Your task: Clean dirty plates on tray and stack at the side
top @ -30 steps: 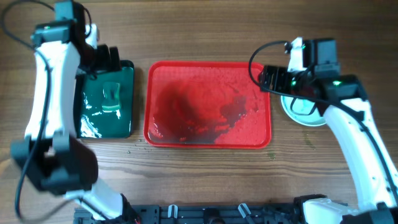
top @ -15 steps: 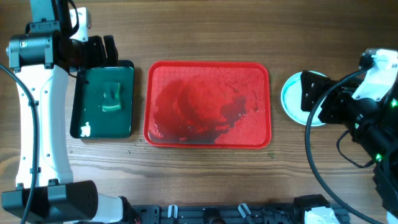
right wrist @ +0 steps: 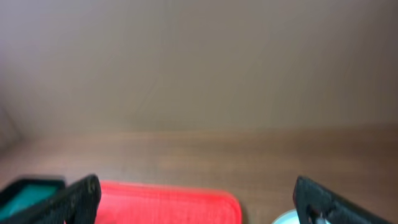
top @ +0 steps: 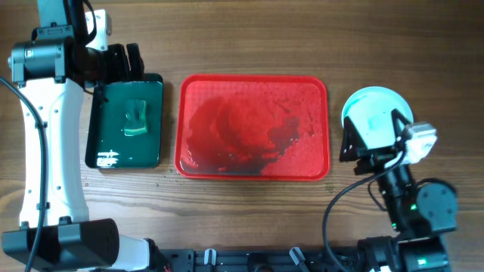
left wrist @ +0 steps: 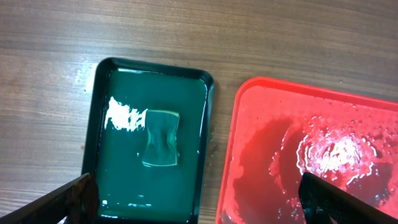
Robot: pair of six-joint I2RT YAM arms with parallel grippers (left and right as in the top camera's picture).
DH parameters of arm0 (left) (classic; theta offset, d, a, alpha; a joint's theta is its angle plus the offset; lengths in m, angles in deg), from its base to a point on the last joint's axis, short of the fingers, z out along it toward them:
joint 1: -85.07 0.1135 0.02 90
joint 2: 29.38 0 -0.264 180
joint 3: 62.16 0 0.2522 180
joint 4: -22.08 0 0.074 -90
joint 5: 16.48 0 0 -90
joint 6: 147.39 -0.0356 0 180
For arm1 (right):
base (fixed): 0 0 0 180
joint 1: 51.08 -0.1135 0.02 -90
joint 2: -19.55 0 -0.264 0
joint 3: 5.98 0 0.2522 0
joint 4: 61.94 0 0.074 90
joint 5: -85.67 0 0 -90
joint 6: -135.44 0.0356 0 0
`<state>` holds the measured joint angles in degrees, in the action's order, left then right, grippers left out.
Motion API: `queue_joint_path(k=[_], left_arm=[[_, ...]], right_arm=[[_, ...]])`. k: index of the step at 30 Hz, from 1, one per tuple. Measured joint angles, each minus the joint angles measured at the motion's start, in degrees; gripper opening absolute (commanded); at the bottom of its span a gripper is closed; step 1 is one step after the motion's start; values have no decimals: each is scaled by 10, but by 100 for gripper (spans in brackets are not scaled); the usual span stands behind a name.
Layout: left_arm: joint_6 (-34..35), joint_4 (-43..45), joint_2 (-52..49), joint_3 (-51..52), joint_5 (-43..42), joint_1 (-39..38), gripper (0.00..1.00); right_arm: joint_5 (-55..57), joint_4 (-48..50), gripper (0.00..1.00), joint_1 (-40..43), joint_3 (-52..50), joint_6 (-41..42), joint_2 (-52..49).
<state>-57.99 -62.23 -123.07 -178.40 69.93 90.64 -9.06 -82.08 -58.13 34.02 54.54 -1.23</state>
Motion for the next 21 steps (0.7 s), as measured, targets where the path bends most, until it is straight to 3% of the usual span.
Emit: queue_joint_path(k=[4, 7, 21], left_arm=[[0, 2, -1, 0, 0, 0, 100], [0, 1, -1, 0, -1, 0, 100], [0, 2, -1, 0, -2, 0, 100]], right_arm=[[-4, 81, 100, 0, -163, 0, 112], [-4, 91, 100, 0, -221, 0, 169], [-8, 66, 100, 0, -258, 74, 198]])
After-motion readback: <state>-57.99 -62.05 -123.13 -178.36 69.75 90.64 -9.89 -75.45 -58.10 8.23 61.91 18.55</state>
